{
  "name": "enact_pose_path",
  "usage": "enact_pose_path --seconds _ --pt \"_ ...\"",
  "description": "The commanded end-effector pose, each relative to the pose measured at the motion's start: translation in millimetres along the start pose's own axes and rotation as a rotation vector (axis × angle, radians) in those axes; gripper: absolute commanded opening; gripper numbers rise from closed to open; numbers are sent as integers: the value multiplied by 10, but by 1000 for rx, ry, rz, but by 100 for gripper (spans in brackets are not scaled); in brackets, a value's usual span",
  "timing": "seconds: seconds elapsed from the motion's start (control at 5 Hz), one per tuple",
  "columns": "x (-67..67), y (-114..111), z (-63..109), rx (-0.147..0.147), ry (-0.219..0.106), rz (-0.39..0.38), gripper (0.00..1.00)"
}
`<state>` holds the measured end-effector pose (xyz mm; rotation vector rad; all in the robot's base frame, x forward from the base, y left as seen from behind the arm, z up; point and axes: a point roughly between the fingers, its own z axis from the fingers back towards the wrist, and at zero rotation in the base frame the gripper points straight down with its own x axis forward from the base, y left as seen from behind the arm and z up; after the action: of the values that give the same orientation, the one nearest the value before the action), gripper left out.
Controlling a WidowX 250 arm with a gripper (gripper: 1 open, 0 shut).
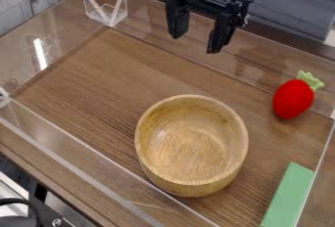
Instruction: Move the red object to the left side of the table
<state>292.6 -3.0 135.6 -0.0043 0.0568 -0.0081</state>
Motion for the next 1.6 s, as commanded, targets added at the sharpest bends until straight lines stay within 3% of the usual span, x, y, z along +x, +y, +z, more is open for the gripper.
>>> enact_pose_path --seconds 0.0,0.4,0.6,0.8,1.0,1.2,1.4 --pt "40 -9 -140 -3 27 -32 100" --pt "281 -712 -145 9 15 -165 100" --pt "335 -1028 -271 19 14 -320 100" --pt "324 -1181 -357 31 1 -444 100" --pt "346 -1242 -385 47 -3 -499 100" --pt "435 -1242 -413 68 -9 -536 100" --pt "502 -1273 -445 81 -6 -498 100"
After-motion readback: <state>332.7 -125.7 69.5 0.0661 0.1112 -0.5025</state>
